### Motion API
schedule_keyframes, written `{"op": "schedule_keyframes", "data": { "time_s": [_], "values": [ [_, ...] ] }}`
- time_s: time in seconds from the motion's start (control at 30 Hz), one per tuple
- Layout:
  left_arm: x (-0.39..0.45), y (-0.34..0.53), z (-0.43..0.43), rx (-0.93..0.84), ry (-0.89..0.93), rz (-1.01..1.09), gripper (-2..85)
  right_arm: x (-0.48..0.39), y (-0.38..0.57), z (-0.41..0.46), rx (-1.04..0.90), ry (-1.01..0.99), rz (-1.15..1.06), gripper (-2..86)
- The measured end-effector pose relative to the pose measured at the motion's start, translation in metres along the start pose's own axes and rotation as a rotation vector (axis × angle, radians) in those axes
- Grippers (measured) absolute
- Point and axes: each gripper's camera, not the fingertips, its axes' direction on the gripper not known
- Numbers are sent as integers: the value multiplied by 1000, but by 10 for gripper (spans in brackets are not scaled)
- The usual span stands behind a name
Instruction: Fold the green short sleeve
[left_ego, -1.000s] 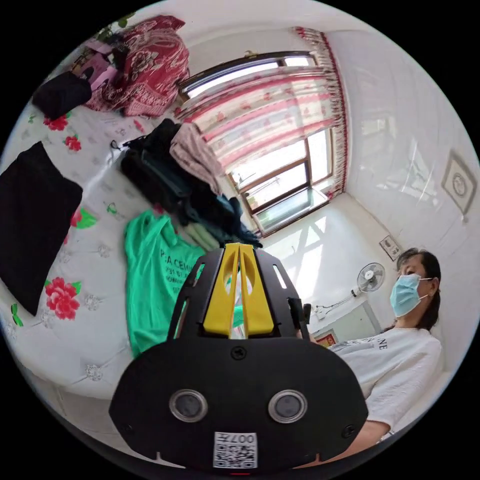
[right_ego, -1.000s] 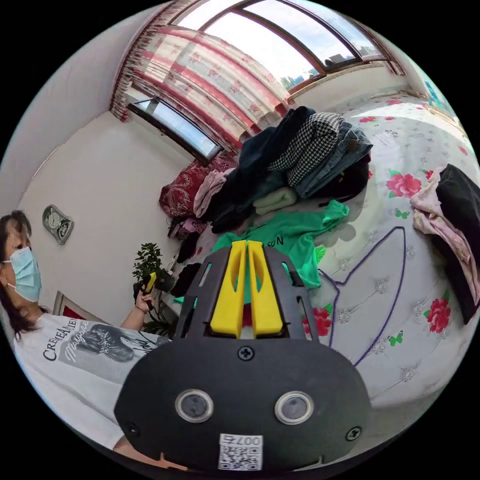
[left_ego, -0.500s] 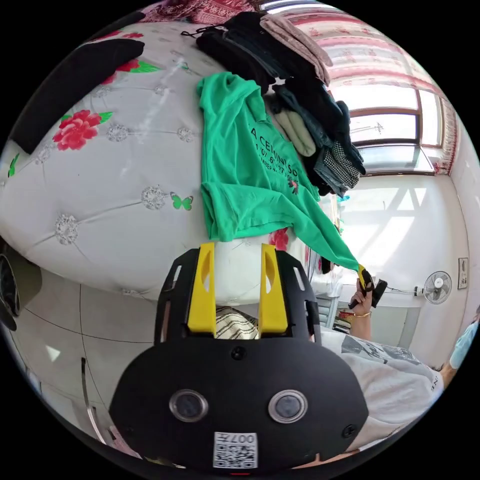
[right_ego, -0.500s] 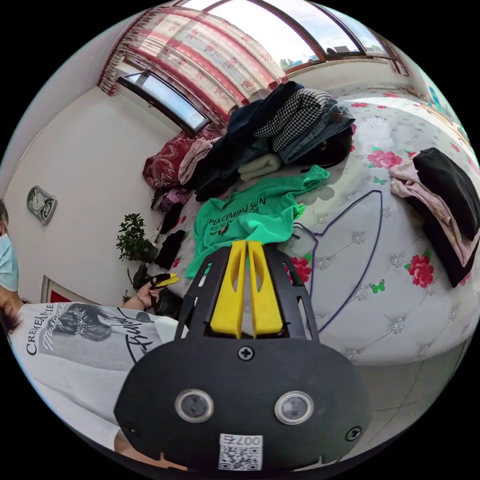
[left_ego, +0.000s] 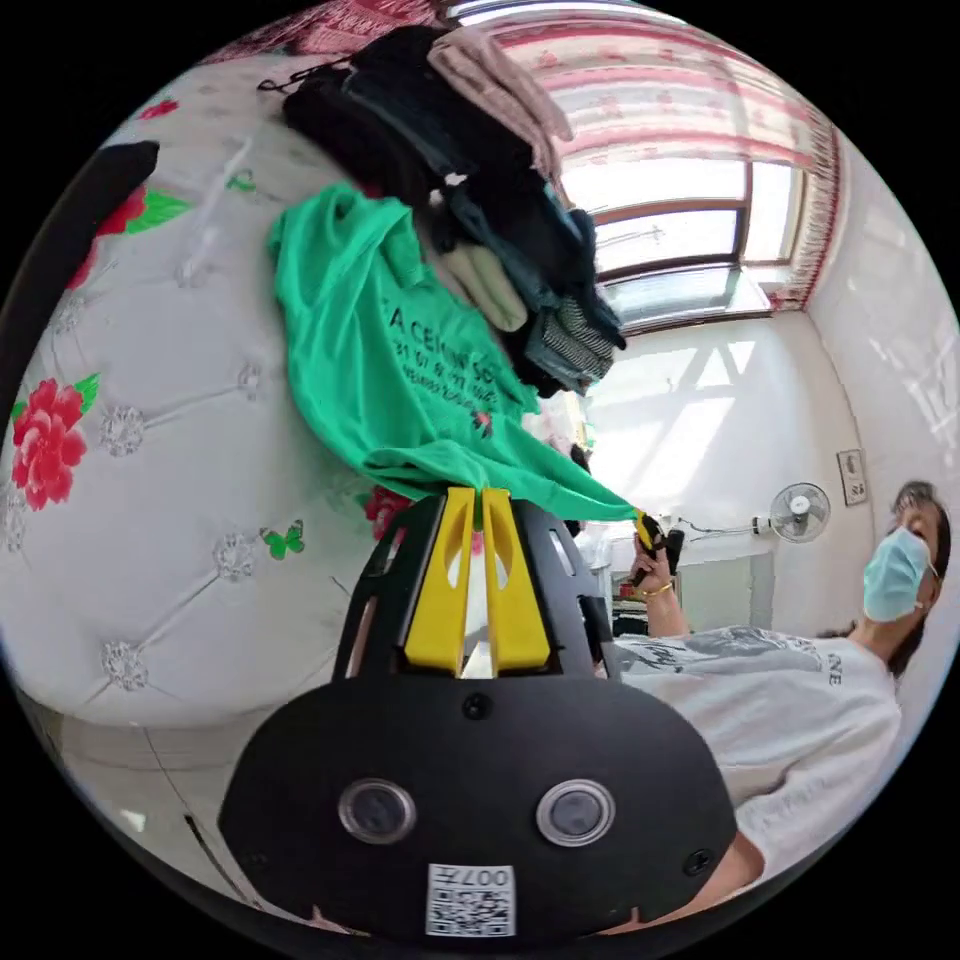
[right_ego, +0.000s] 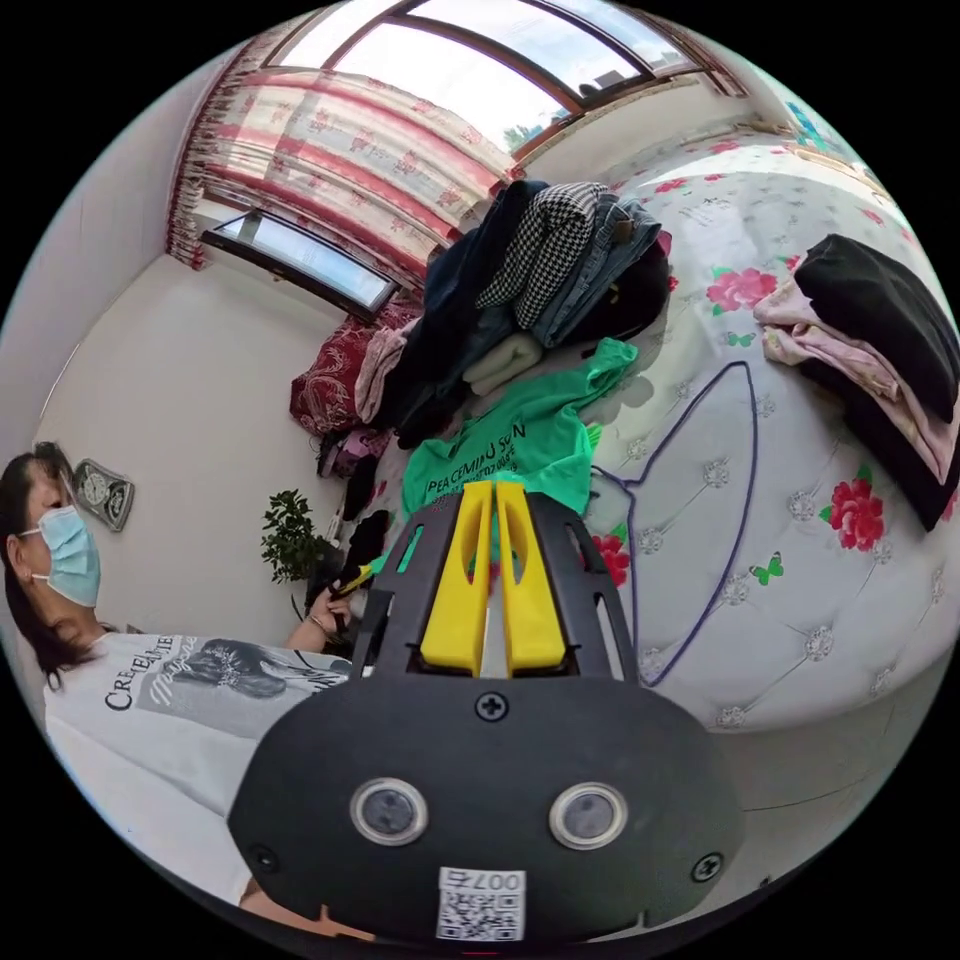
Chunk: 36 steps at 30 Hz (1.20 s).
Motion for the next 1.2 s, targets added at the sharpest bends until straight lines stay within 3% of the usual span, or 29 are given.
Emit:
{"op": "schedule_keyframes", "data": {
  "time_s": [0.13,0.37,0.57,0.7,0.8,0.93,1.03,1.2],
  "values": [
    [20,4,-66,139,44,114,-10,-2,-15,-17,43,-73,15,-3],
    [-21,-78,-96,269,157,-40,-10,-6,-97,25,16,-175,65,-2],
    [127,-142,-144,281,38,322,-10,-113,-165,-24,234,-334,-238,-2],
    [194,-100,-187,385,63,474,-10,-157,-150,-85,353,-432,-441,-2],
    [199,-50,-195,415,94,522,-10,-158,-120,-109,350,-403,-499,-2],
    [167,17,-175,365,23,435,-10,-131,-68,-108,245,-307,-488,-2],
    [113,75,-132,244,-57,252,-10,-91,-20,-85,123,-203,-393,-2],
    [-21,201,-39,139,5,-235,-10,7,54,-30,-21,-170,16,-2]
  ]
}}
